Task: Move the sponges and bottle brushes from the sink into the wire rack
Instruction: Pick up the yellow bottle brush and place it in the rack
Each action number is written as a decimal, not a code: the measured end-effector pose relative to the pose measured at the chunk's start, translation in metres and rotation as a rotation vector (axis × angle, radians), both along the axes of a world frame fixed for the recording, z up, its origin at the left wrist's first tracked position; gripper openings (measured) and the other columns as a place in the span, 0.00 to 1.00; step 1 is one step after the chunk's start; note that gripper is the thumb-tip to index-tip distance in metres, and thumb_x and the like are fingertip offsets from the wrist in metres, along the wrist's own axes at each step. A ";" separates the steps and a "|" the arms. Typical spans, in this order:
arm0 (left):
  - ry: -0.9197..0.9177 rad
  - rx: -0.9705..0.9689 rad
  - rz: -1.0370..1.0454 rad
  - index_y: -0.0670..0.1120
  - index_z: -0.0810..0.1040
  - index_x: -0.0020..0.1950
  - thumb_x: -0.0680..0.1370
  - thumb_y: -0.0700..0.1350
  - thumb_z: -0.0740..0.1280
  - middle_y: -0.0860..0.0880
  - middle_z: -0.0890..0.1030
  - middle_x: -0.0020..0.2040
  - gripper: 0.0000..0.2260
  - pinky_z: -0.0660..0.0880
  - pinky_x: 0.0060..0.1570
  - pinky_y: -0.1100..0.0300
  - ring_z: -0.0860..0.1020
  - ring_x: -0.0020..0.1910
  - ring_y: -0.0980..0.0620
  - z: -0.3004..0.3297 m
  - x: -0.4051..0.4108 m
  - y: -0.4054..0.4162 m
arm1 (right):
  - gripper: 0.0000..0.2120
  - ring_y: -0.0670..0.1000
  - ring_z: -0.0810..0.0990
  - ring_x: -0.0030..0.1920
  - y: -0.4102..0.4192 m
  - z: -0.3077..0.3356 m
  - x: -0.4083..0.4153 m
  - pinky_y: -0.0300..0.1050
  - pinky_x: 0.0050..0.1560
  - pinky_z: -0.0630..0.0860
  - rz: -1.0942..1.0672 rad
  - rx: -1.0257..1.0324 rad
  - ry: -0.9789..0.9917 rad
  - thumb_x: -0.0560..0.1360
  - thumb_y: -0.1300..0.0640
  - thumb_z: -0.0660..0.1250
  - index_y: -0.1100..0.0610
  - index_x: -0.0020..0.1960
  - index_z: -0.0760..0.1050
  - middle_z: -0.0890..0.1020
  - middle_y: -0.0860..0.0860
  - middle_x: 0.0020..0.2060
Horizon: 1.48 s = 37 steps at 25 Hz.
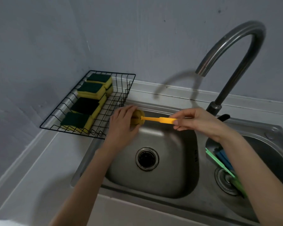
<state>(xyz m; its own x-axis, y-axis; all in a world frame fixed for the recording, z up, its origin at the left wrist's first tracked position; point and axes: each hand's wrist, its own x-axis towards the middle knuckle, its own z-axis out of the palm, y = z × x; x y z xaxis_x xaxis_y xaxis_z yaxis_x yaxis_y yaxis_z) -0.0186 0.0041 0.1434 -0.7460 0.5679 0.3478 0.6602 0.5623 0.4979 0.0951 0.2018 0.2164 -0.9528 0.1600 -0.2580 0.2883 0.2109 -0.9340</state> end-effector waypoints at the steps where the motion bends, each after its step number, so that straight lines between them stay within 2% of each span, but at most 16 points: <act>1: 0.013 0.015 0.010 0.45 0.68 0.64 0.71 0.45 0.68 0.44 0.71 0.66 0.23 0.60 0.65 0.49 0.65 0.65 0.43 0.007 -0.003 -0.006 | 0.07 0.41 0.82 0.33 -0.004 0.004 -0.002 0.29 0.38 0.78 0.000 -0.011 0.019 0.72 0.67 0.65 0.59 0.47 0.79 0.81 0.54 0.36; 4: 0.034 -0.003 0.042 0.46 0.70 0.64 0.71 0.45 0.69 0.44 0.72 0.65 0.22 0.60 0.64 0.53 0.64 0.65 0.44 0.019 -0.014 -0.025 | 0.08 0.41 0.82 0.33 -0.016 0.007 -0.014 0.30 0.40 0.79 0.002 -0.021 0.047 0.72 0.68 0.65 0.63 0.50 0.78 0.81 0.54 0.36; 6: 0.040 -0.031 0.056 0.46 0.70 0.64 0.71 0.46 0.69 0.44 0.72 0.64 0.22 0.61 0.63 0.52 0.64 0.65 0.44 0.023 -0.023 -0.035 | 0.09 0.42 0.82 0.33 -0.023 0.007 -0.023 0.32 0.41 0.80 -0.003 -0.034 0.054 0.72 0.68 0.65 0.65 0.52 0.77 0.81 0.54 0.35; 9: 0.045 -0.062 0.073 0.47 0.70 0.64 0.71 0.46 0.69 0.44 0.73 0.63 0.22 0.65 0.60 0.48 0.67 0.63 0.44 0.026 -0.041 -0.044 | 0.05 0.43 0.83 0.33 -0.029 0.009 -0.042 0.31 0.39 0.80 -0.034 -0.106 0.078 0.72 0.67 0.65 0.61 0.46 0.77 0.82 0.54 0.36; 13: -0.014 -0.080 0.093 0.49 0.69 0.64 0.72 0.48 0.67 0.45 0.74 0.62 0.21 0.67 0.60 0.47 0.69 0.62 0.45 0.021 -0.069 -0.045 | 0.06 0.44 0.84 0.33 -0.031 0.011 -0.074 0.31 0.35 0.79 -0.180 -0.236 0.180 0.72 0.67 0.65 0.58 0.41 0.77 0.84 0.50 0.29; 19: -0.123 0.035 0.086 0.48 0.69 0.62 0.72 0.46 0.67 0.45 0.72 0.61 0.20 0.68 0.52 0.59 0.73 0.57 0.48 0.009 -0.128 -0.020 | 0.05 0.42 0.83 0.32 -0.024 0.004 -0.144 0.32 0.39 0.80 -0.363 -0.263 0.273 0.75 0.65 0.61 0.60 0.46 0.75 0.80 0.54 0.37; 23: -0.206 0.021 0.119 0.47 0.69 0.63 0.73 0.44 0.66 0.43 0.71 0.63 0.19 0.69 0.56 0.54 0.71 0.60 0.45 -0.006 -0.172 0.003 | 0.09 0.45 0.81 0.38 -0.015 -0.004 -0.191 0.33 0.42 0.79 -0.386 -0.220 0.247 0.77 0.63 0.58 0.62 0.53 0.74 0.79 0.52 0.38; 25: -0.237 0.010 0.155 0.47 0.68 0.63 0.74 0.44 0.65 0.43 0.70 0.64 0.19 0.70 0.58 0.51 0.70 0.62 0.45 -0.013 -0.191 0.015 | 0.08 0.45 0.81 0.39 -0.011 -0.008 -0.211 0.34 0.43 0.78 -0.388 -0.203 0.244 0.77 0.62 0.57 0.60 0.53 0.74 0.79 0.50 0.38; 28: -0.257 -0.007 0.176 0.47 0.67 0.64 0.74 0.44 0.65 0.43 0.70 0.64 0.19 0.71 0.57 0.50 0.71 0.61 0.44 -0.024 -0.216 0.031 | 0.08 0.42 0.82 0.35 -0.003 -0.016 -0.240 0.35 0.44 0.78 -0.414 -0.180 0.254 0.78 0.61 0.56 0.59 0.51 0.74 0.80 0.49 0.37; 32: -0.302 -0.004 0.170 0.46 0.68 0.63 0.74 0.43 0.65 0.43 0.71 0.64 0.17 0.71 0.53 0.55 0.72 0.60 0.45 -0.045 -0.235 0.049 | 0.08 0.43 0.81 0.36 0.010 -0.032 -0.266 0.34 0.43 0.79 -0.438 -0.163 0.242 0.78 0.61 0.56 0.60 0.50 0.74 0.79 0.50 0.37; 37: -0.294 -0.043 0.173 0.44 0.67 0.63 0.75 0.42 0.64 0.42 0.71 0.65 0.18 0.72 0.59 0.47 0.71 0.62 0.43 -0.063 -0.240 0.056 | 0.08 0.43 0.81 0.36 0.015 -0.057 -0.271 0.33 0.40 0.78 -0.486 -0.209 0.207 0.78 0.61 0.54 0.59 0.50 0.72 0.79 0.50 0.37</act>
